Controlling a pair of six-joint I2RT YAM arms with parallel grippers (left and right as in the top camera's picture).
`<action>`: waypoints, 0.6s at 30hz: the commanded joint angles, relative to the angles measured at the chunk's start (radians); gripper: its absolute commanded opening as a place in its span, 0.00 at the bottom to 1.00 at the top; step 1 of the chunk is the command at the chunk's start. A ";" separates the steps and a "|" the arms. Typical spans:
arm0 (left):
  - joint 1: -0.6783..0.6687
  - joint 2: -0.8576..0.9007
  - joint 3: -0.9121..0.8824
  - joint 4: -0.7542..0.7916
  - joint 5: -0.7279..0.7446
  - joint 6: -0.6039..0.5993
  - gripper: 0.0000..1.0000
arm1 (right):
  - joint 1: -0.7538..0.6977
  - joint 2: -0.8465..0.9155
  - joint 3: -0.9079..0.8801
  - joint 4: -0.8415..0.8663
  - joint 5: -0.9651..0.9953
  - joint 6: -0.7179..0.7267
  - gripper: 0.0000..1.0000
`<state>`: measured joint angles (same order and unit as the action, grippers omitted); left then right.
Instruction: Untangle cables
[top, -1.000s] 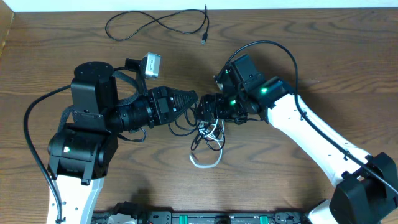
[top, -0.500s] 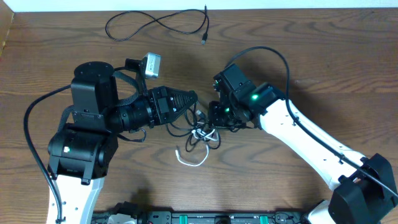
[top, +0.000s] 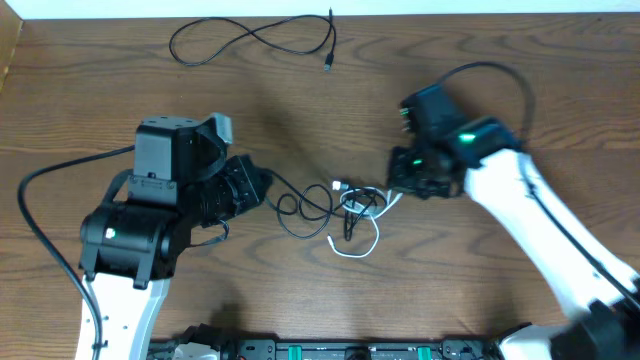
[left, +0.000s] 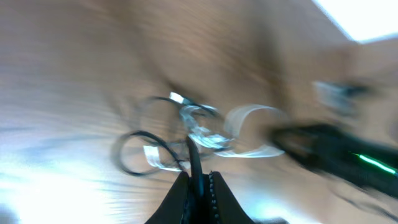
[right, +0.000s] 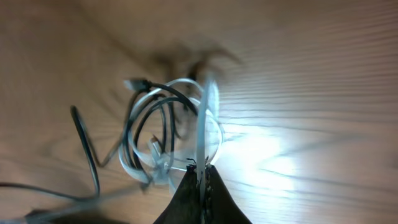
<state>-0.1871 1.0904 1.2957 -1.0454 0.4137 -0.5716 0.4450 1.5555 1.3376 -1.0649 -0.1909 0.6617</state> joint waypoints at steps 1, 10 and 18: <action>0.018 0.018 0.016 -0.034 -0.277 0.016 0.08 | -0.084 -0.153 0.075 -0.051 0.165 -0.075 0.01; 0.085 0.021 0.016 -0.055 -0.306 0.013 0.07 | -0.230 -0.421 0.101 -0.105 0.462 -0.117 0.01; 0.086 0.026 0.016 -0.158 -0.604 -0.119 0.07 | -0.342 -0.550 0.137 -0.058 0.469 -0.121 0.01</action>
<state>-0.1097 1.1137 1.2957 -1.1614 0.0551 -0.6029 0.1501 1.0294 1.4296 -1.1301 0.2184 0.5587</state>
